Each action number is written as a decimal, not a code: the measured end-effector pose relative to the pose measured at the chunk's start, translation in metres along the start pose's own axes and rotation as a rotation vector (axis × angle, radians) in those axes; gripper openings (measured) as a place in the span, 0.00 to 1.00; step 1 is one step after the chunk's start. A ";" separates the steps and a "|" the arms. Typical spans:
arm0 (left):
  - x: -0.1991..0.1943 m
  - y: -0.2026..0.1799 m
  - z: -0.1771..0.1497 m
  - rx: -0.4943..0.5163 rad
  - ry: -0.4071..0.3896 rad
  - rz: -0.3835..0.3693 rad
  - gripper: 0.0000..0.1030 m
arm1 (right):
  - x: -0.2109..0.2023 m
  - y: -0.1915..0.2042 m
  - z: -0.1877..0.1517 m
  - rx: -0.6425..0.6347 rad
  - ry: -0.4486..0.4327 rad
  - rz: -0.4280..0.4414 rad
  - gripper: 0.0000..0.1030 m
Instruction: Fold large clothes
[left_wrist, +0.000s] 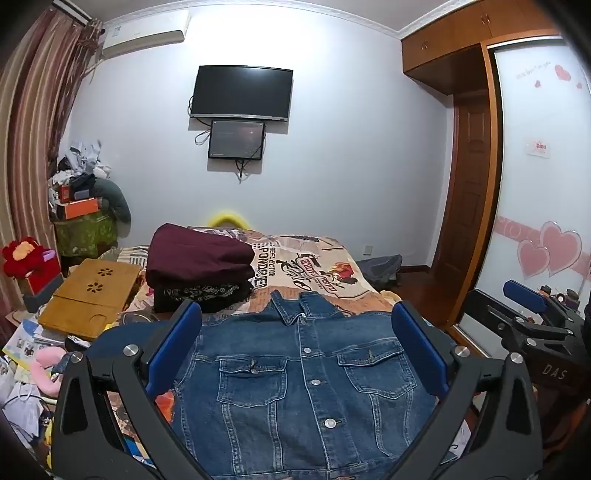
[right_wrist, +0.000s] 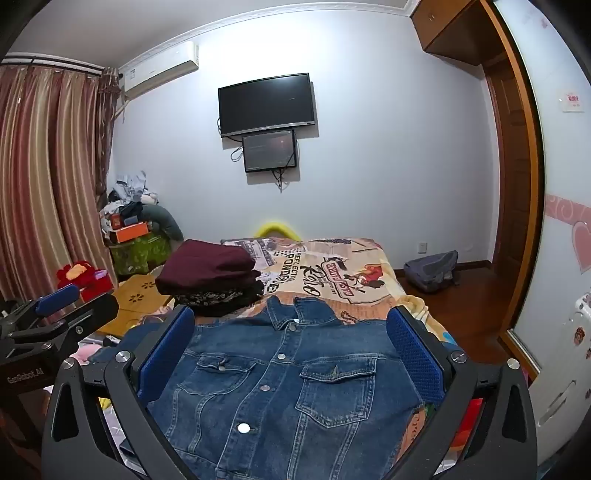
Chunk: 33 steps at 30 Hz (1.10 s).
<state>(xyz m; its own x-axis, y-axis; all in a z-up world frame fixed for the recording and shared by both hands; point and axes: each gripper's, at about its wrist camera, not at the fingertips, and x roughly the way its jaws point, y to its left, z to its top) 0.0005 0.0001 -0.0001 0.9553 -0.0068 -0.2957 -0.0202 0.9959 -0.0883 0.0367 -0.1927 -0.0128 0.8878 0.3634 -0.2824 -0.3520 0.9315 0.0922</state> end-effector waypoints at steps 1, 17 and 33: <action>0.000 0.000 0.000 -0.004 0.003 -0.003 1.00 | 0.000 0.000 0.000 -0.002 -0.005 -0.001 1.00; 0.005 0.018 0.000 -0.062 0.021 0.014 1.00 | 0.005 0.002 -0.003 -0.007 0.006 0.008 1.00; 0.010 0.018 -0.005 -0.046 0.021 0.012 1.00 | 0.009 0.007 -0.004 -0.014 0.018 0.007 1.00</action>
<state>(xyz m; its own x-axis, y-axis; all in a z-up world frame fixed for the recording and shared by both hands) 0.0083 0.0172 -0.0096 0.9484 0.0031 -0.3169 -0.0460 0.9907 -0.1278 0.0411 -0.1826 -0.0184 0.8796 0.3699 -0.2990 -0.3629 0.9283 0.0806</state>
